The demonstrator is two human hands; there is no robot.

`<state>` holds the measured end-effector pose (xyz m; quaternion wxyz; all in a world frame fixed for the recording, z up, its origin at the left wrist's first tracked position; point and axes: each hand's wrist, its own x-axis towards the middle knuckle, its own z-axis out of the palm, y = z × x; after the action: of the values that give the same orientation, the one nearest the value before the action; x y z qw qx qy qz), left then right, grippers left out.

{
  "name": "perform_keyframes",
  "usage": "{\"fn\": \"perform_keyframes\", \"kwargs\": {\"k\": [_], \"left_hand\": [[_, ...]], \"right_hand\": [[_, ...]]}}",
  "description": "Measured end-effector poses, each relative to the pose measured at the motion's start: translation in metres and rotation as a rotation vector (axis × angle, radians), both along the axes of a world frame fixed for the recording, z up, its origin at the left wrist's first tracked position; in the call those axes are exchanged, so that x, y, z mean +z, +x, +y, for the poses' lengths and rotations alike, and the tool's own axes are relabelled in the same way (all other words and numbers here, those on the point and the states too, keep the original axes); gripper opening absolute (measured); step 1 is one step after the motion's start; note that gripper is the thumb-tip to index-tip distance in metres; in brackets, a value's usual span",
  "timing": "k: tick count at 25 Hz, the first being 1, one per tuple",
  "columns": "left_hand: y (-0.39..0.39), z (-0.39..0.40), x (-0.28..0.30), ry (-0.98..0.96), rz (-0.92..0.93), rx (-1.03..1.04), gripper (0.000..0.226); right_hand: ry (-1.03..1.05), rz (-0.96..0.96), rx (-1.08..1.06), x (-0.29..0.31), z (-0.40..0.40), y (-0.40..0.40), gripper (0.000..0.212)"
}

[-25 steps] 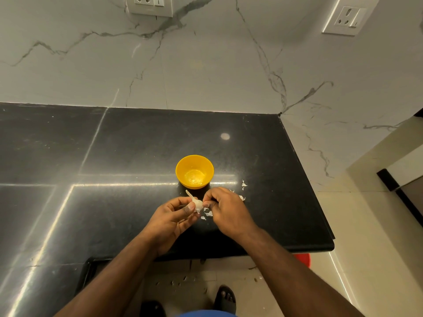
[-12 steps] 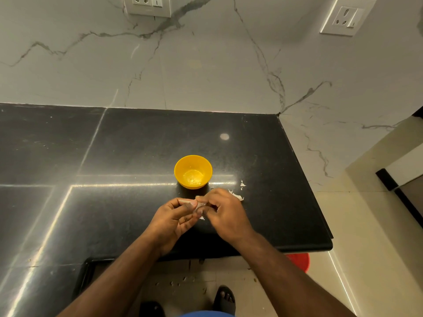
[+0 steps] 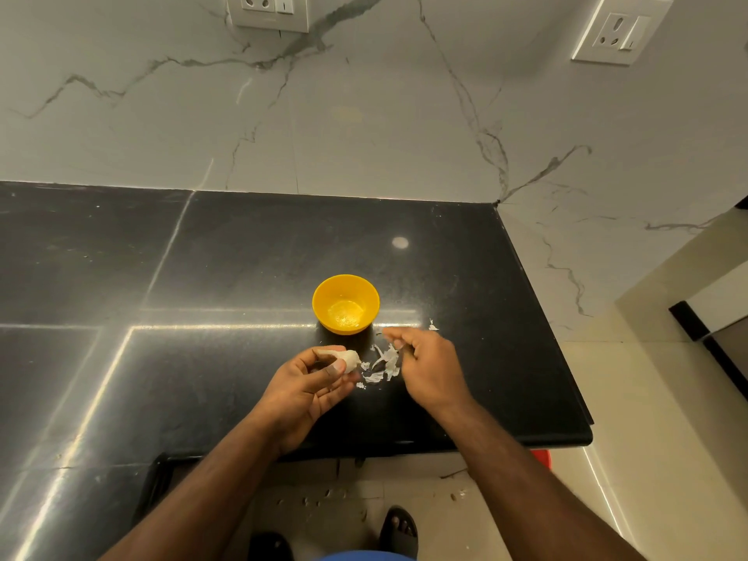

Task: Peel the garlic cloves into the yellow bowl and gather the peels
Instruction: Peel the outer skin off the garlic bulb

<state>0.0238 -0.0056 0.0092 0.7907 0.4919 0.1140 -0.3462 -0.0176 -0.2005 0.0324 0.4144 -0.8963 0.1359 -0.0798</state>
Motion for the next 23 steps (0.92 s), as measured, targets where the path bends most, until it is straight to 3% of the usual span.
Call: {"fn": "perform_keyframes", "kwargs": {"k": [4,6,12,17,23], "left_hand": [[0.003,0.001,-0.001,0.011,-0.03,-0.03,0.033],[0.003,0.001,-0.001,0.017,-0.04,-0.046,0.033],[0.003,0.002,0.004,0.012,-0.095,-0.076,0.034],[-0.001,0.001,0.01,0.053,-0.152,-0.087,0.033],[-0.001,0.0,0.011,0.039,-0.16,-0.077,0.028]], "right_hand": [[-0.079,-0.066,-0.015,0.012,-0.002,-0.001,0.019],[-0.126,-0.054,0.043,0.012,0.002,-0.001,0.03],[0.126,0.237,0.29,0.012,0.024,-0.005,0.045],[0.168,0.127,0.108,0.01,0.024,-0.001,0.039],[0.183,0.101,0.129,0.012,0.027,-0.001,0.028]]}}
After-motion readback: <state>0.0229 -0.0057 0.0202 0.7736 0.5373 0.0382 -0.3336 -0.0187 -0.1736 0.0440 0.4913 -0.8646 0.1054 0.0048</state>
